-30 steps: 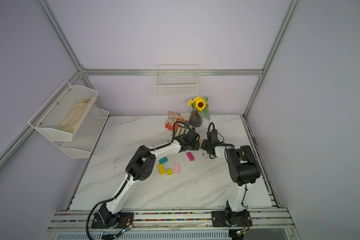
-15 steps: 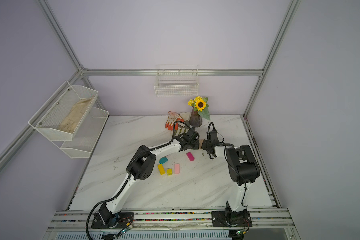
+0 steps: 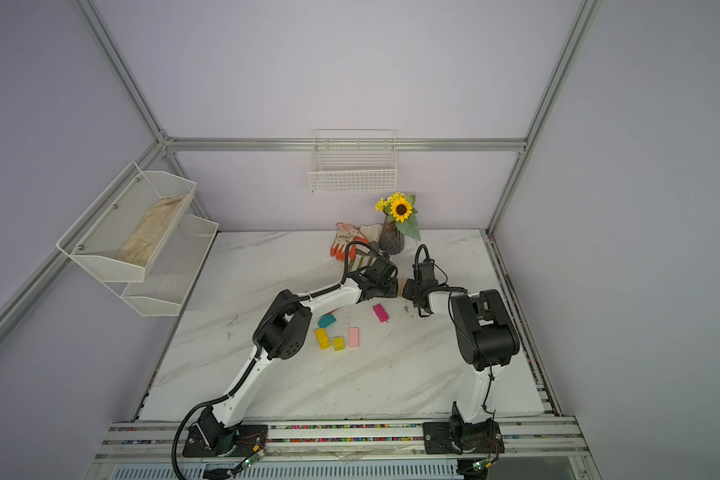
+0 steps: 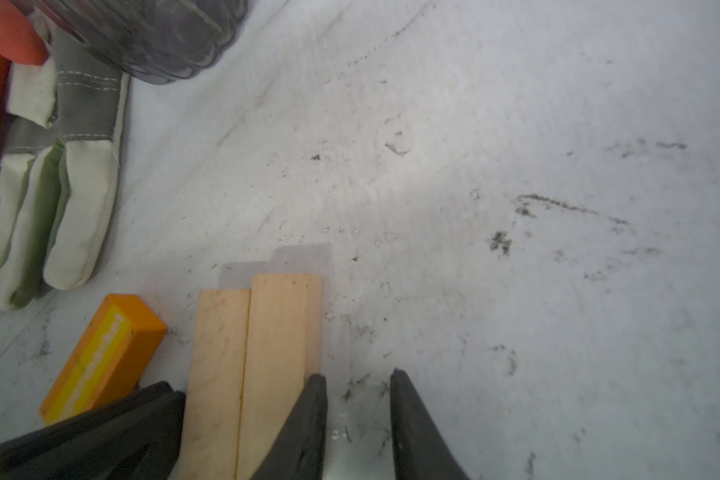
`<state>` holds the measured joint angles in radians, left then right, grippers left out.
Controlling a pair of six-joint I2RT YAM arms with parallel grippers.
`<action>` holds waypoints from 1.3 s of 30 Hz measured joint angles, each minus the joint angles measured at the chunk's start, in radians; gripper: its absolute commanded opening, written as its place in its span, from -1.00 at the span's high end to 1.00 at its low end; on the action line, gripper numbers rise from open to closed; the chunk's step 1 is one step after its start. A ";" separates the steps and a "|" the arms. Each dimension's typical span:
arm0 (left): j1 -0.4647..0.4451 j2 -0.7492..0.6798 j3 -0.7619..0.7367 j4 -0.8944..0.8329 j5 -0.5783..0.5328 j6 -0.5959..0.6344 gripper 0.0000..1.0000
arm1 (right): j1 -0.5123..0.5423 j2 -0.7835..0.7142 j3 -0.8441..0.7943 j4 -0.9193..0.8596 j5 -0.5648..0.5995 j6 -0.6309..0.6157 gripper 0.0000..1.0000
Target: Build the wood block tower
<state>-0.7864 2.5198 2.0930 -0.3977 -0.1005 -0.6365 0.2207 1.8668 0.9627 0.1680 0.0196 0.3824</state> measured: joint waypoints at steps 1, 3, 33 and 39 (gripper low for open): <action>0.000 -0.004 -0.009 0.006 -0.002 0.000 0.66 | -0.005 0.000 0.000 0.000 -0.002 0.002 0.38; 0.000 -0.015 -0.030 0.017 -0.009 0.000 0.66 | -0.022 0.000 0.000 0.005 -0.014 0.008 0.35; 0.000 -0.166 -0.193 0.075 -0.035 0.000 0.66 | -0.031 0.190 0.237 0.023 -0.079 -0.018 0.43; 0.000 -0.166 -0.193 0.076 -0.035 0.001 0.66 | -0.024 0.190 0.236 0.023 -0.076 -0.021 0.44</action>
<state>-0.7864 2.3543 1.8996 -0.3218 -0.1352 -0.6353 0.1963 2.0563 1.1988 0.1905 -0.0559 0.3611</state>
